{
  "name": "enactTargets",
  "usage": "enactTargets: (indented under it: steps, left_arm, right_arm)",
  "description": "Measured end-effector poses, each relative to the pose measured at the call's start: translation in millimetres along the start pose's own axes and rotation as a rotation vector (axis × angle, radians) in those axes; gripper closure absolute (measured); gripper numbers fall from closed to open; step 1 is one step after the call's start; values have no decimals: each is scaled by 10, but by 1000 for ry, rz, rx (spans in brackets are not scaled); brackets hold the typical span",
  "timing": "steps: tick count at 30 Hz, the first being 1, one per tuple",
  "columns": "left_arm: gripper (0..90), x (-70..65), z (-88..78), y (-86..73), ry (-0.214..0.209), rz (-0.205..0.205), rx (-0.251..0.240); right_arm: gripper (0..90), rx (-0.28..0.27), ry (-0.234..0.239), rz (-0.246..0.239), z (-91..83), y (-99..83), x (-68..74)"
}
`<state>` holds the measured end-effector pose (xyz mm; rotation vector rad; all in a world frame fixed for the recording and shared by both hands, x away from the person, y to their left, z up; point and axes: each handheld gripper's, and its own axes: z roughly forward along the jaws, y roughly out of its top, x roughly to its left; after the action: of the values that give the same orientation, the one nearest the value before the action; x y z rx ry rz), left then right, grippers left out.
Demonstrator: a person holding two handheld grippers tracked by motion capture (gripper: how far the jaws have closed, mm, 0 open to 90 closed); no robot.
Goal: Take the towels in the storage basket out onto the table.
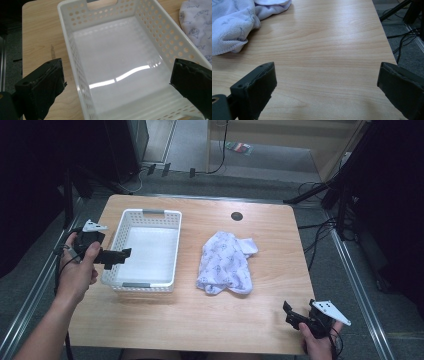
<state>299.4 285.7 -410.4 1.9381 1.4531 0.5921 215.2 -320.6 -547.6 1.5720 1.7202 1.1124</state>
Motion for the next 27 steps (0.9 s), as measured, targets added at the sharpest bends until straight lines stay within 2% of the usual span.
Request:
enactTargets:
  steps: [9, 14, 27]
  left_arm:
    - [0, 140, -110, -230, 10, -24, -47]
    - [0, 225, -163, -363, 16, -53, -87]
    - [0, 350, -226, -738, 11, -62, -199]
  right_arm:
    - [26, 0, -4, 1, 1, 0, 1]
    - [26, 0, -6, 1, 1, 1, 2]
    - [26, 4, -12, 2, 0, -1, 10]
